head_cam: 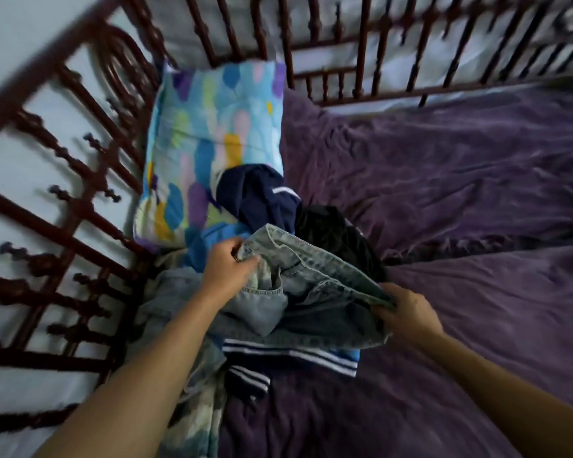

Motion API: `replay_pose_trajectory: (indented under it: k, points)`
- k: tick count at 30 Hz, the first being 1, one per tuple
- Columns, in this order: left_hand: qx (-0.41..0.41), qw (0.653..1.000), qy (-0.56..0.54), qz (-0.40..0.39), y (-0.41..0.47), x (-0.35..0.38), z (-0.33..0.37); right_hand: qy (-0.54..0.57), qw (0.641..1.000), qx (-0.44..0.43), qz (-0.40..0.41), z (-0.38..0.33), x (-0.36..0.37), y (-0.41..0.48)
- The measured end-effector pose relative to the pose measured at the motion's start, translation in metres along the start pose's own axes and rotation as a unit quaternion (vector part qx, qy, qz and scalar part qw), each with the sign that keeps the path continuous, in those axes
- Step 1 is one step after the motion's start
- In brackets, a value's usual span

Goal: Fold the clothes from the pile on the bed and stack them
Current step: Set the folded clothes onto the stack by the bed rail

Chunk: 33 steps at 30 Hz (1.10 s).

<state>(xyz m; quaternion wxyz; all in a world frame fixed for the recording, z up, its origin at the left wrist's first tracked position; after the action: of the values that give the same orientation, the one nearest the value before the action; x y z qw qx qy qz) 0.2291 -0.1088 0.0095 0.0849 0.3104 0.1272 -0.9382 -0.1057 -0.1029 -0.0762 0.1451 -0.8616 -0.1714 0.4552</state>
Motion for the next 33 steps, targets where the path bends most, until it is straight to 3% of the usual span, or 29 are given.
replay_pose_trajectory:
  k: [5,8,13,17,22,26,30,33]
  points:
    - [0.118,0.991,-0.010,0.057,-0.007,-0.078,0.100,-0.007,0.994,-0.077,0.074,-0.061,-0.121,-0.027]
    - [0.171,0.981,-0.071,0.061,-0.019,-0.119,0.156,-0.021,0.980,-0.140,0.138,-0.099,-0.181,-0.069]
    - [0.290,0.947,-0.079,0.111,-0.040,-0.172,0.250,-0.013,0.973,-0.201,0.110,-0.144,-0.258,-0.156]
    - [0.363,0.925,-0.026,0.109,-0.051,-0.173,0.312,-0.004,0.957,-0.248,0.149,-0.152,-0.306,-0.232]
    - [0.394,0.917,-0.057,0.002,-0.065,-0.113,0.379,0.027,0.949,-0.237,0.204,-0.103,-0.351,-0.312]
    - [0.458,0.883,-0.032,-0.097,-0.093,-0.029,0.431,0.049,0.952,-0.165,0.254,-0.024,-0.372,-0.361]
    - [0.508,0.847,0.091,-0.127,-0.126,0.081,0.477,-0.065,0.943,-0.041,0.324,0.081,-0.377,-0.392]
    - [0.533,0.818,0.171,-0.127,-0.156,0.172,0.501,-0.190,0.911,0.071,0.360,0.164,-0.371,-0.410]
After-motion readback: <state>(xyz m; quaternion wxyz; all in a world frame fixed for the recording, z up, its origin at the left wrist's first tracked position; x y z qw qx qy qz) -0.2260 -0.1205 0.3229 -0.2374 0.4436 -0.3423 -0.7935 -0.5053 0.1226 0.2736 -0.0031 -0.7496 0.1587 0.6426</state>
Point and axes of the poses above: each hand's wrist, its own y-axis towards the middle knuckle, its own x-axis out of the palm, z = x × y, the point moved 3 cm from there along y, towards the middle knuckle, and after that the axes turned 4 degrees about -z, right-handed, at the moved point
